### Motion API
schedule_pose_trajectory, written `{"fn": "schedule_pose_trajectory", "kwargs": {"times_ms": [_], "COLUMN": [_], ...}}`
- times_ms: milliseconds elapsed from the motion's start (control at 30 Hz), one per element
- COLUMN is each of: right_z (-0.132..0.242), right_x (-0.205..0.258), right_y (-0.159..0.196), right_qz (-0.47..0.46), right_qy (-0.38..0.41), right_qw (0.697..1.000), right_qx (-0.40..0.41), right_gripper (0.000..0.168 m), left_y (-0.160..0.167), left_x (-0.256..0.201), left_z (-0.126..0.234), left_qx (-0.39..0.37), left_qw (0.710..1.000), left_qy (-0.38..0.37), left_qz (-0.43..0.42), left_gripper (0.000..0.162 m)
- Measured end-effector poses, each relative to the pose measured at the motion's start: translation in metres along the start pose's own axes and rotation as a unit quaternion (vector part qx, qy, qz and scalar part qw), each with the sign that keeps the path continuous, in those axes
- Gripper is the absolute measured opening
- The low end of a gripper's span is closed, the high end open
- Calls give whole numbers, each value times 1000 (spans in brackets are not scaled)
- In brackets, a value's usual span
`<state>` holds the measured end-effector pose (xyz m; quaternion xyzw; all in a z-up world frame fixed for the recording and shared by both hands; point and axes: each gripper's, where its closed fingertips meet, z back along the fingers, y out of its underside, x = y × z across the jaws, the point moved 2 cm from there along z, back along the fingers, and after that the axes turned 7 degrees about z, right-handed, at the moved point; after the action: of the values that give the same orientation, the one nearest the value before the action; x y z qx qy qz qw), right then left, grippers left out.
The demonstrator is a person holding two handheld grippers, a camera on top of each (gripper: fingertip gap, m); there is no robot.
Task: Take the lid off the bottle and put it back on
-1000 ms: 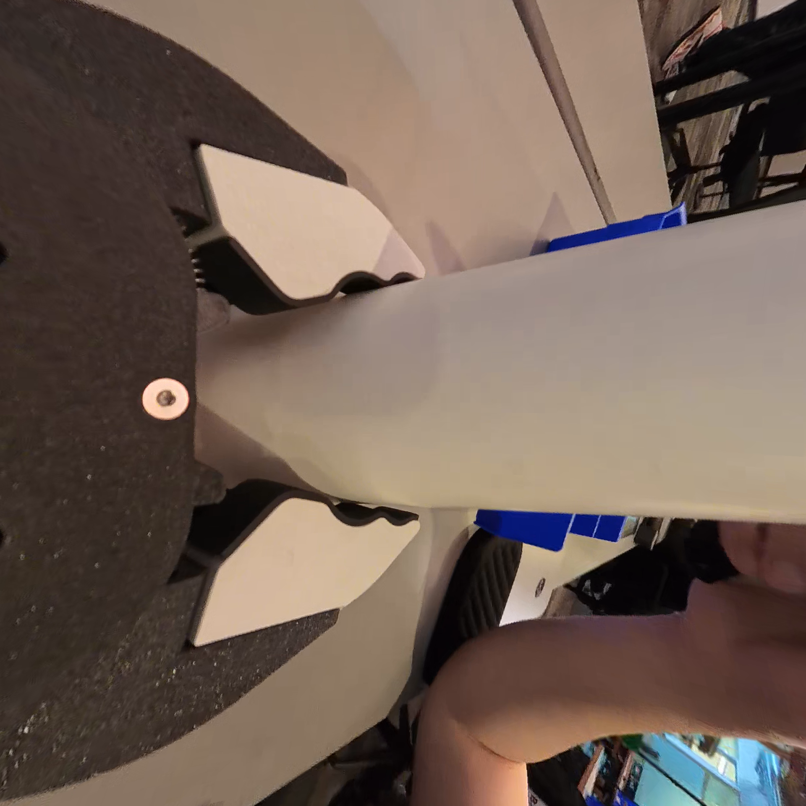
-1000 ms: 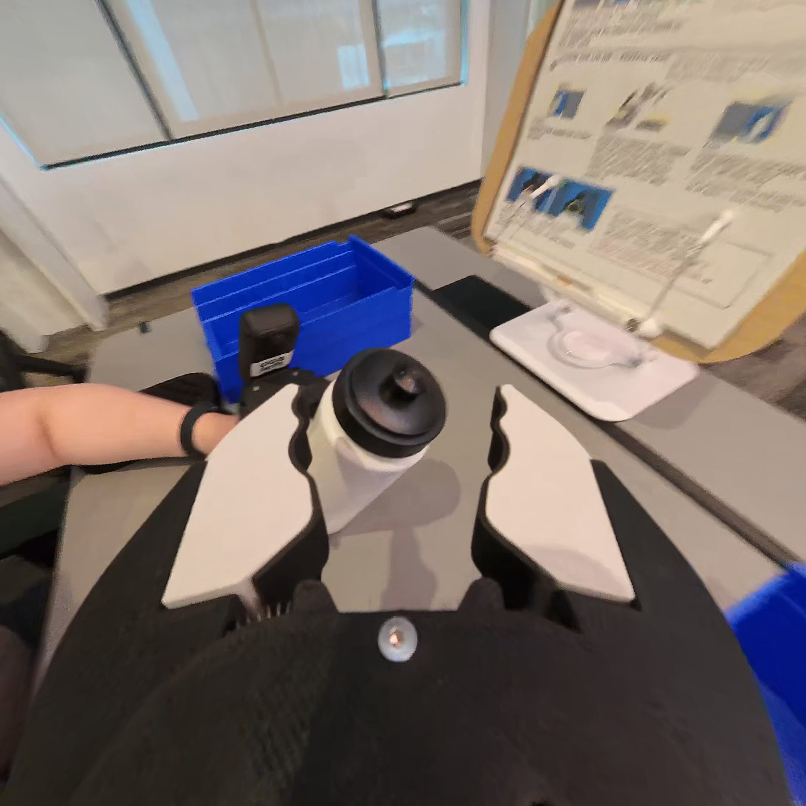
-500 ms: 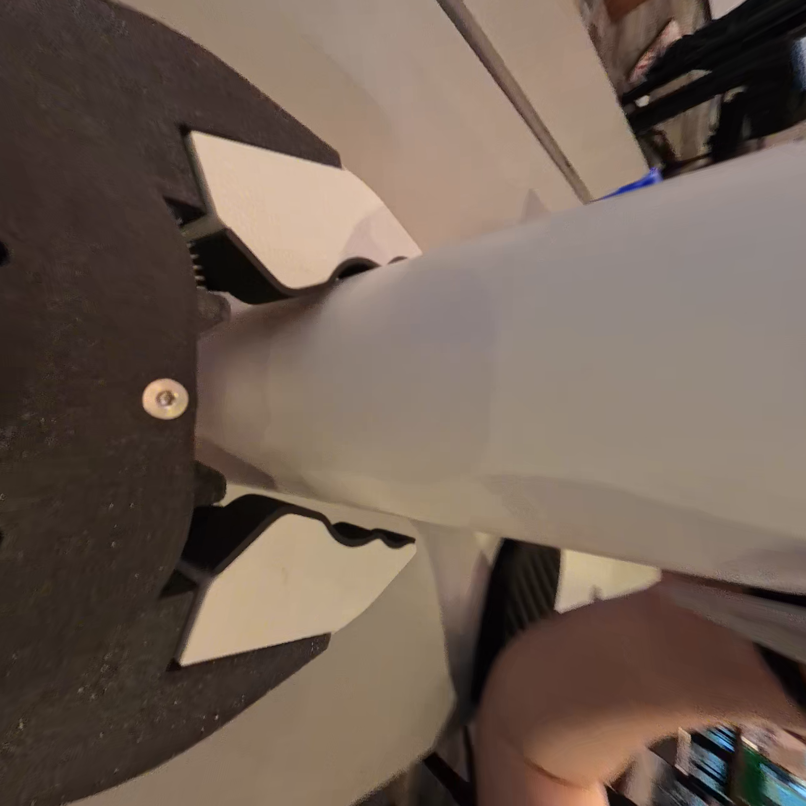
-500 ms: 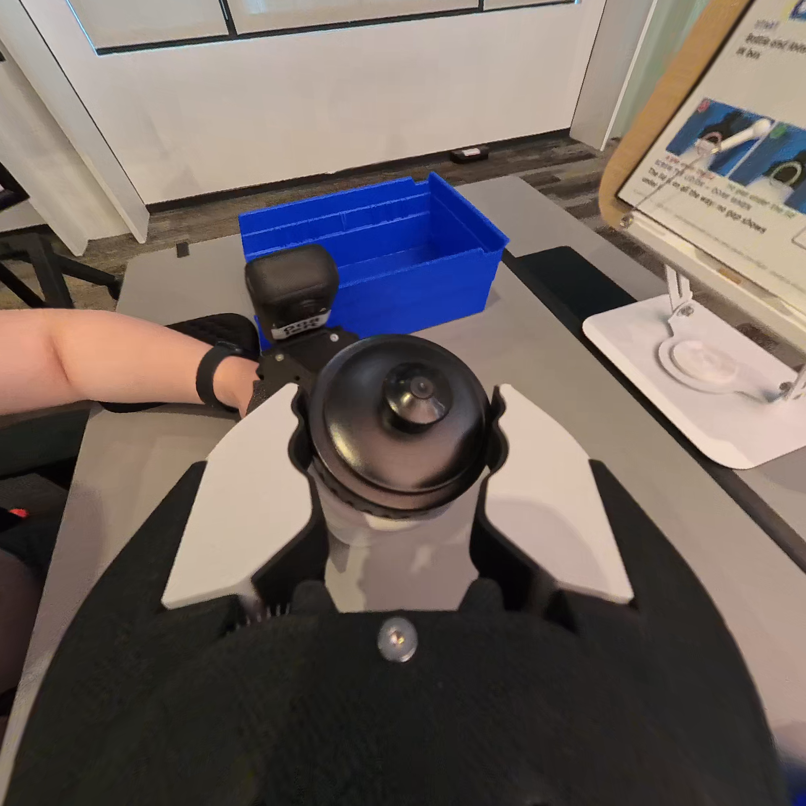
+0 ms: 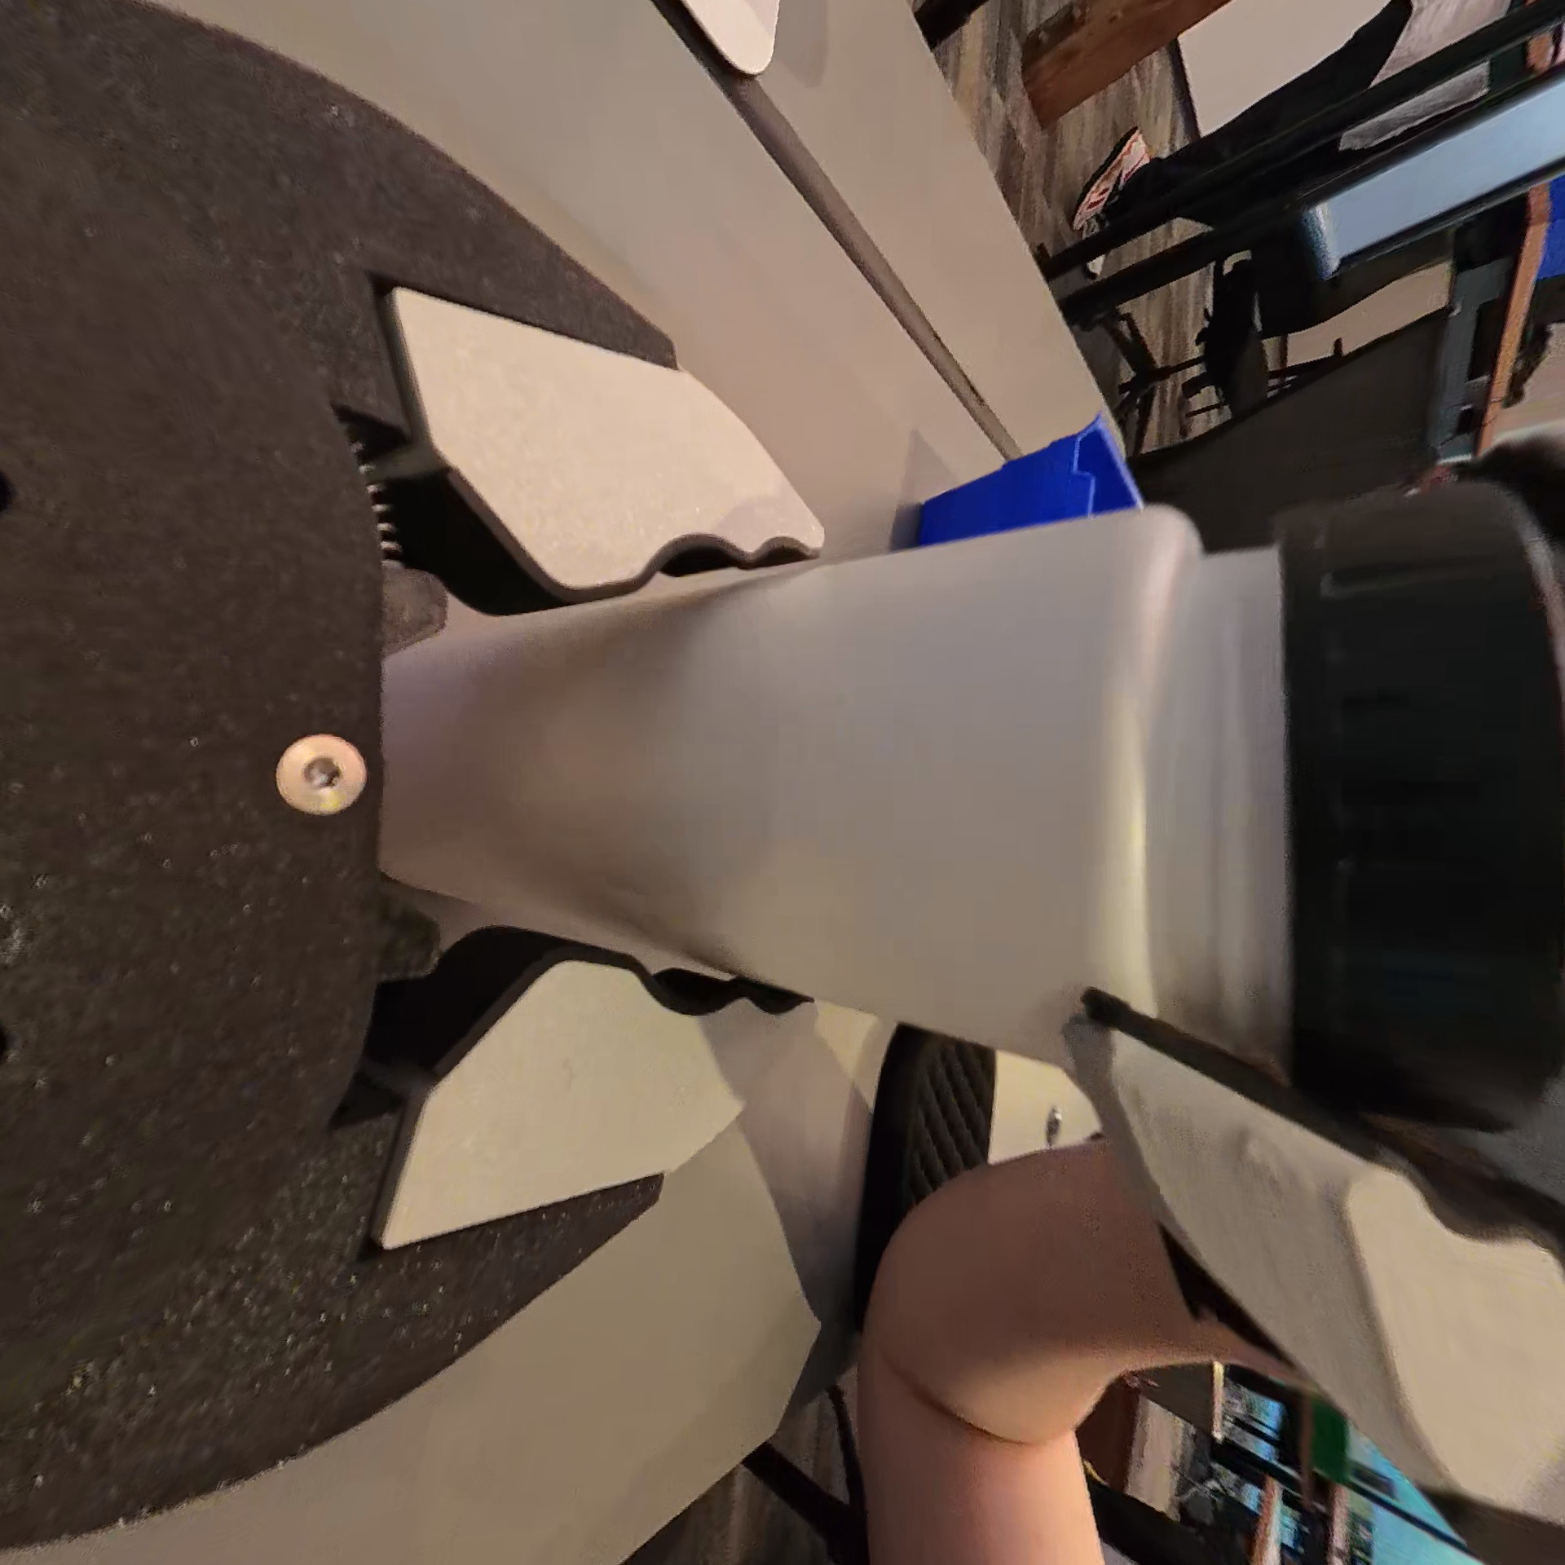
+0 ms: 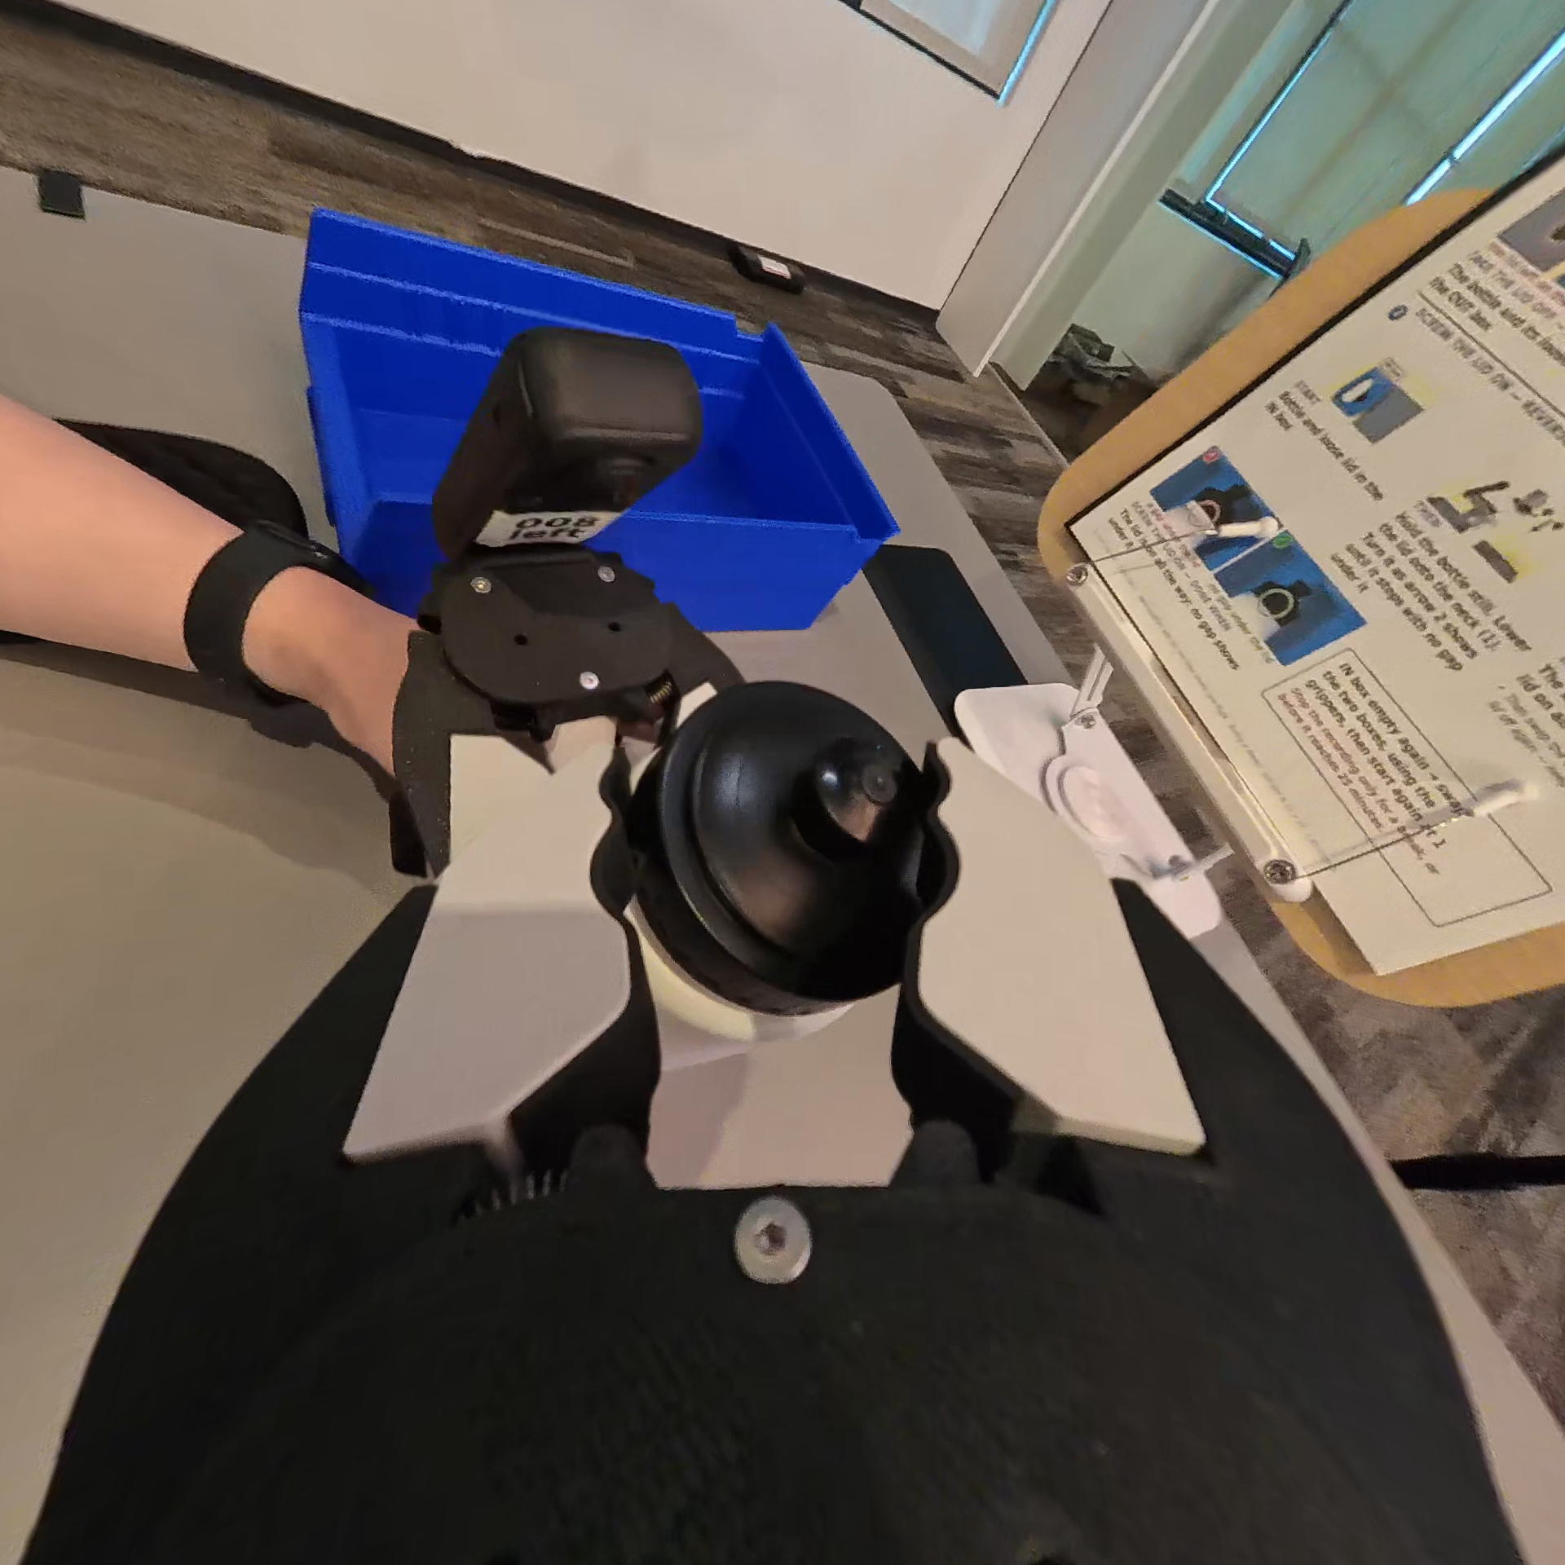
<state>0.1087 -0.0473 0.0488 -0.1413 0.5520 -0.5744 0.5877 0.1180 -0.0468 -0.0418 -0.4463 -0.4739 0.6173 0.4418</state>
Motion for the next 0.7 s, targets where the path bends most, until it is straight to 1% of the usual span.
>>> {"fn": "schedule_pose_trajectory", "kwargs": {"times_ms": [67, 100, 200, 267, 333, 433, 500, 600, 700], "right_z": [-1, -2, -1, 1, 1, 1, 3, 15, 32], "right_x": [-4, -5, 0, 3, 5, 11, 12, -1, -15], "right_y": [1, 0, -8, -12, -13, -14, -15, -15, -18], "right_qz": [-25, -40, -112, -136, -129, -106, -100, -96, -105], "right_qy": [-2, -10, -66, -95, -106, -113, -119, -88, -54], "right_qw": [1000, 998, 986, 978, 977, 980, 980, 986, 988], "right_qx": [-19, -37, -102, -125, -130, -127, -120, -103, -102], "right_gripper": [68, 68, 68, 63, 63, 65, 71, 77, 77], "left_y": [0, 3, 13, 9, 4, 6, 6, 6, 3], "left_x": [2, 2, -1, -5, -8, -10, -10, -7, 3], "left_z": [2, 2, 1, 2, 2, 0, 0, 1, 3], "left_qx": [-2, 8, 56, 52, 38, 42, 39, 33, -11], "left_qw": [1000, 999, 997, 998, 999, 998, 998, 999, 999], "left_qy": [10, 16, 17, 12, 12, 19, 20, 2, -41], "left_qz": [19, 30, 41, 31, 28, 33, 33, 32, 25], "left_gripper": [87, 87, 88, 91, 92, 91, 91, 90, 90]}}
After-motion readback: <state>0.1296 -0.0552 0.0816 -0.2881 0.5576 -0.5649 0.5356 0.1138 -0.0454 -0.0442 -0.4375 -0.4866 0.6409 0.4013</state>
